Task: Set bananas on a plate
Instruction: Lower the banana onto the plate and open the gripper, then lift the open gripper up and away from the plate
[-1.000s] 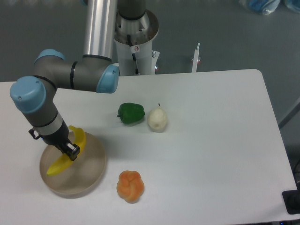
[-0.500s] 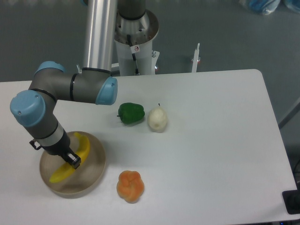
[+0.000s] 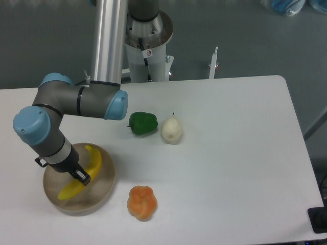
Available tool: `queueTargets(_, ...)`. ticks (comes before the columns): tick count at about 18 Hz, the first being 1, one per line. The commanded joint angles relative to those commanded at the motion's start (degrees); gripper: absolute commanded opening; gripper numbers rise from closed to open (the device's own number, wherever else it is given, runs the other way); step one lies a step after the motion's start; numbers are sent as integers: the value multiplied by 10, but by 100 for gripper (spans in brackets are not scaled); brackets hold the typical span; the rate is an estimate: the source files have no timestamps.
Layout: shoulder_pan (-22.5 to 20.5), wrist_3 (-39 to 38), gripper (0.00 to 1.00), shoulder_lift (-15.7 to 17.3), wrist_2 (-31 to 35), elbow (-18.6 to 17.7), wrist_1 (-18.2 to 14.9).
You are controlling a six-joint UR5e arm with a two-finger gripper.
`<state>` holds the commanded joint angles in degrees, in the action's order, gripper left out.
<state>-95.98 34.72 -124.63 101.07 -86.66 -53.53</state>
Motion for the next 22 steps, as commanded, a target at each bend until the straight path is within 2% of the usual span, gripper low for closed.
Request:
queueTargets(10,1,0,29,-18,1,3,2)
queueTargets(11,1,0,34,-18,0,4,2)
queueTargets(12,1,-1,53,-15,-1,9,2)
queueTargets(13,0,-1,85,-11,0,12,3)
queueTargets(14,0,-1,96,-9,0,13,3)
queueTargets(15,0,-3,100,-7,1,13,3)
queueTargets(20,-6,-5,100,11,-6,18,3)
queueTargets(22,-22,-6,100,28,-9,24,3)
